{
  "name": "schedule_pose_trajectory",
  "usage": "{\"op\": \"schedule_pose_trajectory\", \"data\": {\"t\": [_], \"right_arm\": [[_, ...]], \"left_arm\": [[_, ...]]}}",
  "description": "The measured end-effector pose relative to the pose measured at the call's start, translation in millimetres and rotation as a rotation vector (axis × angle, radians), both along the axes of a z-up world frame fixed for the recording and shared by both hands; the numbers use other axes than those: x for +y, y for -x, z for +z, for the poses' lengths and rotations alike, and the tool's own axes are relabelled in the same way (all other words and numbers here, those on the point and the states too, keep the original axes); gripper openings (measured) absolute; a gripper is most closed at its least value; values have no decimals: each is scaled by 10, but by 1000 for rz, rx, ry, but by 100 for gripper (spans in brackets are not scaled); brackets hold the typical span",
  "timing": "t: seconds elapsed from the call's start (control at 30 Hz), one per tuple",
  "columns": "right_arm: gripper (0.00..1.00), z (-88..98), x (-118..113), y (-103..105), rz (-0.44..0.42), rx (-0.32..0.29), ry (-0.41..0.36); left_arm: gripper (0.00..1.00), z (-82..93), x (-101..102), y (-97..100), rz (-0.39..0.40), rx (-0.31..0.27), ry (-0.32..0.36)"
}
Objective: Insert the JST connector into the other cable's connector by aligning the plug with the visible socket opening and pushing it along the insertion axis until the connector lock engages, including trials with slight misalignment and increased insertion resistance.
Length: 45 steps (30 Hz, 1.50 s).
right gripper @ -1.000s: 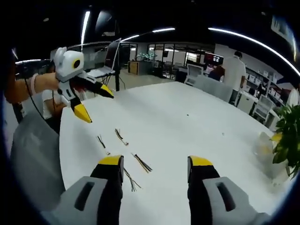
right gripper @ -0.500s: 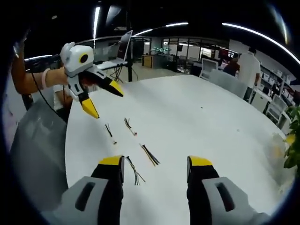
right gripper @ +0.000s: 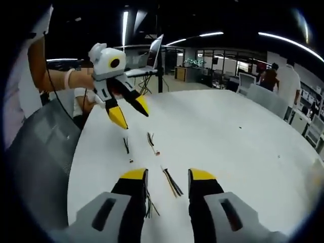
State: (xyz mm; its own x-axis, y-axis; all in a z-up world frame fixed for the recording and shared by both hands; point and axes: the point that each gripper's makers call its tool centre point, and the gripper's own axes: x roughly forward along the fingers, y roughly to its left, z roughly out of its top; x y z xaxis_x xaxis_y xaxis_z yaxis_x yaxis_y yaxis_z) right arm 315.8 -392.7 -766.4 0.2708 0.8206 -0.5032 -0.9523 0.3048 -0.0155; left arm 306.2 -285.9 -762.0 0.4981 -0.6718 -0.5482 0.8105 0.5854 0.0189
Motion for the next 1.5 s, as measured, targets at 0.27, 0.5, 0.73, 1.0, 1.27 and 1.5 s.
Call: {"op": "schedule_pose_trajectory", "data": {"t": [0.27,0.5,0.73,1.0,1.27,1.5], "right_arm": [[26,-126,137,-35,67,22,-11],[22,-311,222,-8,112,50,22],[22,-321,298,-30,151,48,-20],[19,-477,372,-133,170,52,-16],[15,-605,447,-162,187,61,-2],[13,-678,420,-184,194,60,19]], "left_arm": [[27,-286,49,-15,-30,38,-92],[26,-427,39,-84,-45,60,-85],[26,-457,36,-196,-56,45,-82],[22,-551,51,-212,-76,75,-77],[22,-637,94,-237,-69,85,-82],[18,-715,64,-267,-90,85,-78]]}}
